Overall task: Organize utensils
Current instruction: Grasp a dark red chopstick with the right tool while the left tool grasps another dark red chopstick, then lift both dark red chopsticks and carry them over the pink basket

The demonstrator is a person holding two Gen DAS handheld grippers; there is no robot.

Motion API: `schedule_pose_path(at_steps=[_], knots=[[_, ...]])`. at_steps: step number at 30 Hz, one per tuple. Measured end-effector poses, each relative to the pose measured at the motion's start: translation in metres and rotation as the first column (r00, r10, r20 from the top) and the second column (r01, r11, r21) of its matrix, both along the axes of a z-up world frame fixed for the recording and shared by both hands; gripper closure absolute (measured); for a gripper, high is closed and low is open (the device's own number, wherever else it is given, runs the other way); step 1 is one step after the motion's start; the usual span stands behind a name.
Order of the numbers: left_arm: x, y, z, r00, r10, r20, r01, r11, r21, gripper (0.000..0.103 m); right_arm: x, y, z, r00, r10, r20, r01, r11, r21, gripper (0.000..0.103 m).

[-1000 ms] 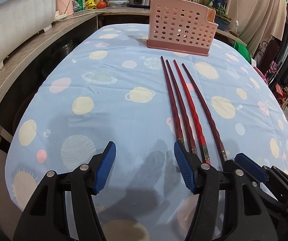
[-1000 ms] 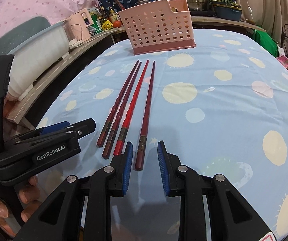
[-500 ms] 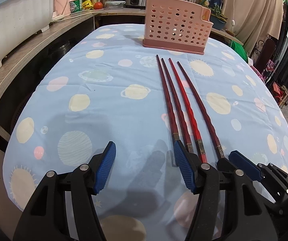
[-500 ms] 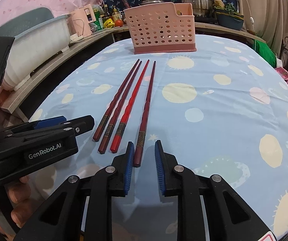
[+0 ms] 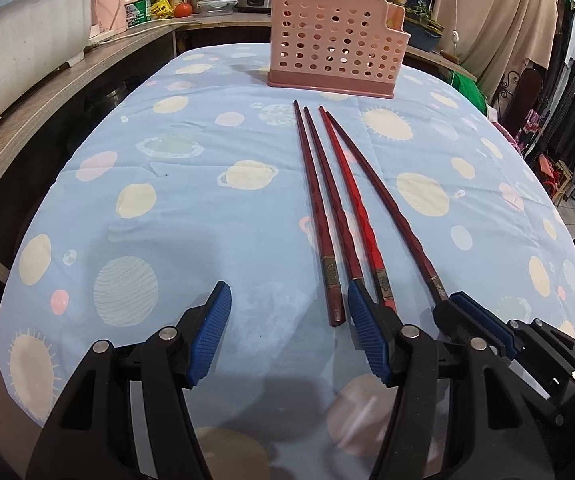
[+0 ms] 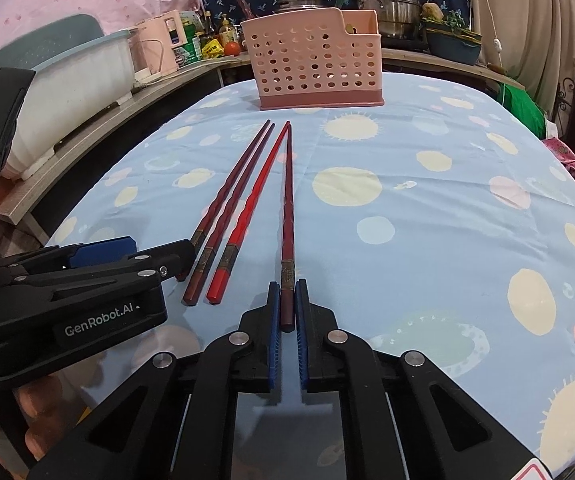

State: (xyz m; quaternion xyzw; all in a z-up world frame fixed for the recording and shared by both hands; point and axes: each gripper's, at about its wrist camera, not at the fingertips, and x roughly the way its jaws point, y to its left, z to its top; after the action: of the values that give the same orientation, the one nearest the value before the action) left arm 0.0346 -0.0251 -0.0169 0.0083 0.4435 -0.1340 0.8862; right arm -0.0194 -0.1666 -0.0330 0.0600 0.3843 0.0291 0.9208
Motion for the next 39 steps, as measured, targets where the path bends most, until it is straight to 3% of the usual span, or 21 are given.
schedule_pose_path(at_steps=[14,24,30,39], knots=[[0.002,-0.004,-0.003,1.000,0.016,0.025,-0.017,0.999,0.046,0.049,-0.001,0.000,0.000,1.000,0.000,0.003,0.000,1.000,0.005,0.096],[0.007,0.006,-0.001,0.999,0.039,0.032,-0.041,0.998,0.046,0.093,-0.001,0.000,0.000,1.000,-0.001,0.003,0.001,1.000,0.009,0.096],[0.007,0.009,-0.001,0.999,0.038,0.023,-0.039,0.999,0.034,0.096,0.000,-0.007,0.001,1.000,-0.006,-0.009,0.007,0.998,0.066,0.096],[0.009,0.013,0.001,0.999,0.050,-0.017,-0.050,0.999,0.011,0.096,-0.001,-0.009,0.004,1.000,-0.011,0.004,0.011,0.998,0.068,0.096]])
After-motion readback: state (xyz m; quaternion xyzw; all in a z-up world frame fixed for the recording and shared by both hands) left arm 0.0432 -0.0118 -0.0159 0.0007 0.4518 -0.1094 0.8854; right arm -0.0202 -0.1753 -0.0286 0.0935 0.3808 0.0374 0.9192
